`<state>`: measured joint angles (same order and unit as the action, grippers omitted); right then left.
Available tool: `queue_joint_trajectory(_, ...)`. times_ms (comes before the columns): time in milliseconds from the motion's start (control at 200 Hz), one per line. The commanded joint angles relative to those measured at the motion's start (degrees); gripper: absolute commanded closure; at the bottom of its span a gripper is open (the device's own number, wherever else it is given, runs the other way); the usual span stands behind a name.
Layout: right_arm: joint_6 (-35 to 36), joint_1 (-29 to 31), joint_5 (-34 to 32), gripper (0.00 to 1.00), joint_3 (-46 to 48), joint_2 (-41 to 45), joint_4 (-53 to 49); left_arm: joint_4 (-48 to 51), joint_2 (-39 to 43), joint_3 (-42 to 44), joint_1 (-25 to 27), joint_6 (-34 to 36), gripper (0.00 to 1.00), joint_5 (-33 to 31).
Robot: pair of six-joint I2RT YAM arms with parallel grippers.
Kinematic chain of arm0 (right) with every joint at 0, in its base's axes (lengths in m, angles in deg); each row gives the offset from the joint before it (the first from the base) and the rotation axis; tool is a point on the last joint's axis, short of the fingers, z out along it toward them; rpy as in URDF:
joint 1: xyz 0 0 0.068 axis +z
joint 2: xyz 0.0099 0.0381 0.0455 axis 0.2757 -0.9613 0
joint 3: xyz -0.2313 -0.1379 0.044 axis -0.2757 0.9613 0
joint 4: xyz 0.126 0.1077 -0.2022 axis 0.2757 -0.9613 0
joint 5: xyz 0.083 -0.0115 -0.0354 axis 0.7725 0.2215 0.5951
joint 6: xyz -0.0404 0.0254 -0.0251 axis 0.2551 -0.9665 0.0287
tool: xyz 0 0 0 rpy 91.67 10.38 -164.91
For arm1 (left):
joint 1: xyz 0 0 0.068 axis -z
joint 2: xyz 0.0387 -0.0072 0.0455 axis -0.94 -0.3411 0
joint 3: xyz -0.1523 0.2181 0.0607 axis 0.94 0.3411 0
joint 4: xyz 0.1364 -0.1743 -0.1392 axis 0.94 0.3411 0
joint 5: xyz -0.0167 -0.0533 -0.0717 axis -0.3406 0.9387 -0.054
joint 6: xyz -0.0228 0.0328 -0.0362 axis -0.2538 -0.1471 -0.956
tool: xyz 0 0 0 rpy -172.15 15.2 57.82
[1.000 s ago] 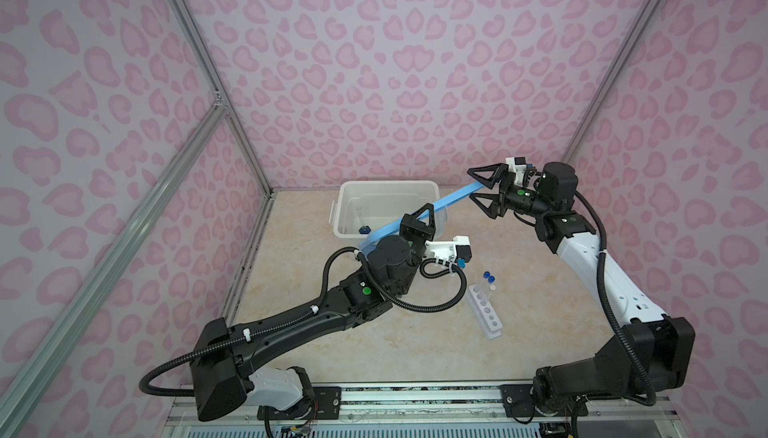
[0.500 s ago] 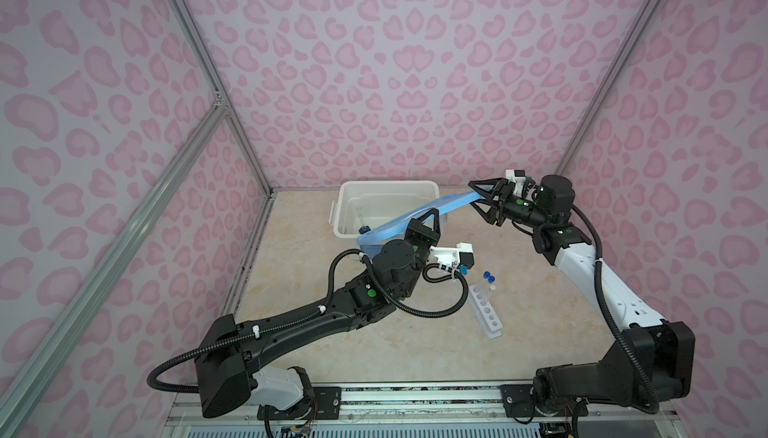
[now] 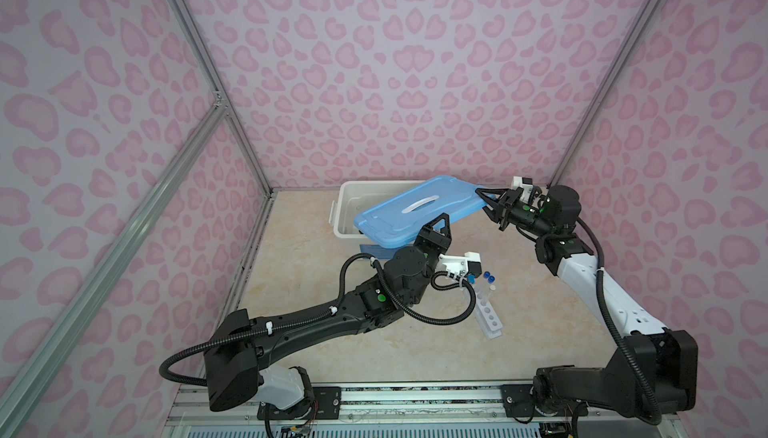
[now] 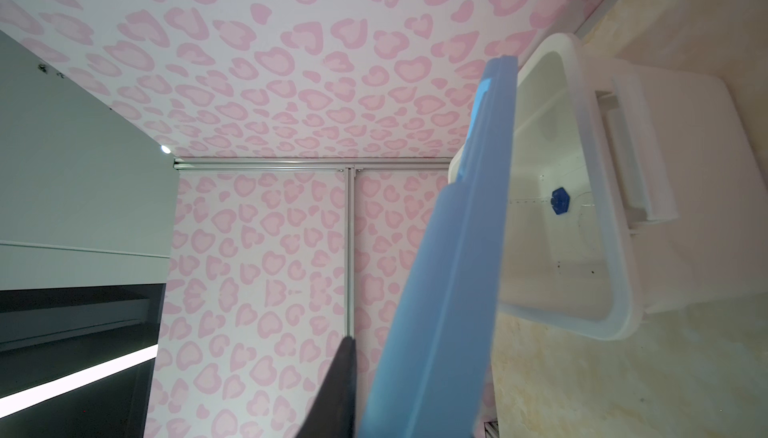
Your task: Organize the chemistry lab equipment
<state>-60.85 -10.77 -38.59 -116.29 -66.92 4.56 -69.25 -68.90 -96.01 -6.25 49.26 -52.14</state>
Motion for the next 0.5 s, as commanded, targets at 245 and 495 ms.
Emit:
queue_joint_trajectory(245, -1.9, 0.9, -3.7, 0.99, 4.6, 0.1, 8.5, -5.1, -1.9, -0.8, 1.4, -7.5, 0.53, -0.6)
queue_joint_trajectory(495, -7.4, 1.4, -8.3, 1.00, 8.7, -0.4, 18.4, -2.3, -1.8, -1.9, 3.6, -19.7, 0.45, -1.4)
